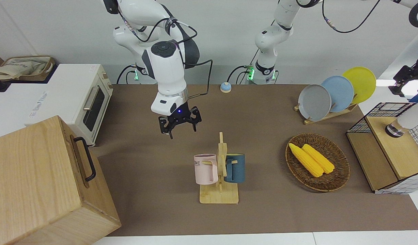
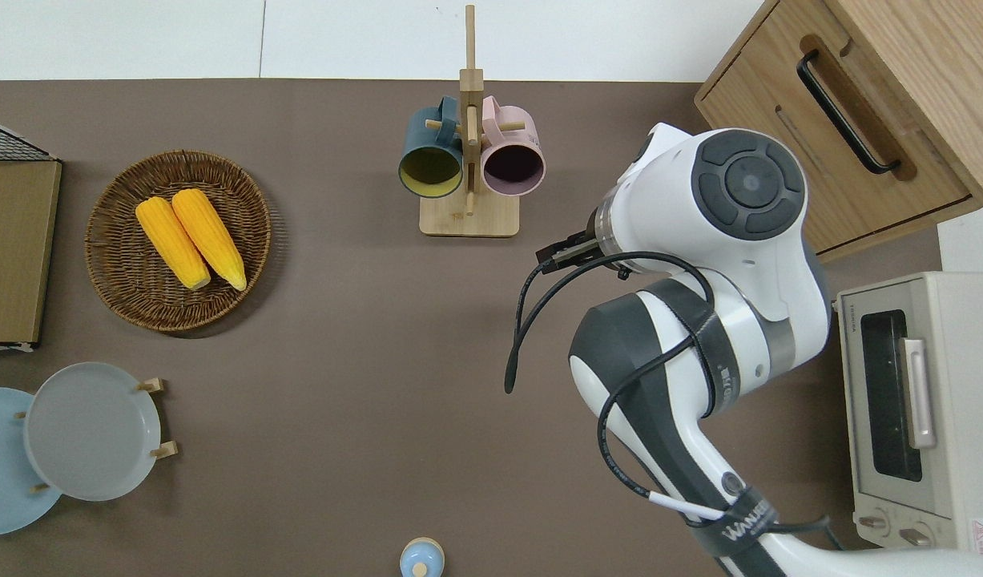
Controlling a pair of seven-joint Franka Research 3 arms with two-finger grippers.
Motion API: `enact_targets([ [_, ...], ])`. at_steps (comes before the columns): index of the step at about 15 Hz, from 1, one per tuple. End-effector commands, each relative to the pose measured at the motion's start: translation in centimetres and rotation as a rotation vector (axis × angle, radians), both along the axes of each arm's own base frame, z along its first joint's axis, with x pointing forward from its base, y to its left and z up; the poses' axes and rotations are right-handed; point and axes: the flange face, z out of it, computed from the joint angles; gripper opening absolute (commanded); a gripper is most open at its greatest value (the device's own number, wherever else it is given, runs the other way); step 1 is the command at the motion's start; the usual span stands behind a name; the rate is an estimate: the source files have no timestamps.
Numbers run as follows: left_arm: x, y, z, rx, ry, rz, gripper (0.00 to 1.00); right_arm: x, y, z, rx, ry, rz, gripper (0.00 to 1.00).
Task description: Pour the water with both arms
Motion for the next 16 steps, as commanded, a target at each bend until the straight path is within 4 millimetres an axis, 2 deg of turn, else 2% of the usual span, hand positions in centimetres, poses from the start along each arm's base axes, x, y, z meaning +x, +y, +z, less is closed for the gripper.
enact_targets([
  [1, 0.0, 2.2, -1.1, -0.02, -0.104, -0.026, 1.0, 1.2, 1.0, -1.6, -0.013, -0.089, 0.039, 0.994],
  [4, 0.0, 2.9, -2.6, -0.053, -0.168, -0.003, 1.0, 2.3, 1.2, -2.8, -0.027, -0.158, 0.065, 0.987],
  [7, 0.2, 3.2, -4.2, -0.051, -0.203, 0.018, 1.0, 3.1, 1.4, -3.0, -0.016, -0.227, 0.079, 0.973],
  [10, 0.4, 3.5, -5.7, -0.091, -0.288, 0.062, 1.0, 3.5, 1.8, -3.5, -0.024, -0.258, 0.1, 0.885],
  [12, 0.6, 3.4, -6.6, -0.119, -0.345, 0.073, 1.0, 3.6, 1.8, -4.1, -0.042, -0.263, 0.115, 0.789],
  [14, 0.6, 3.5, -6.9, -0.114, -0.361, 0.06, 1.0, 3.6, 2.2, -4.1, -0.036, -0.274, 0.123, 0.643],
  [16, 0.9, 3.2, -6.8, -0.102, -0.372, 0.057, 1.0, 3.8, 2.7, -3.7, -0.03, -0.286, 0.128, 0.351],
])
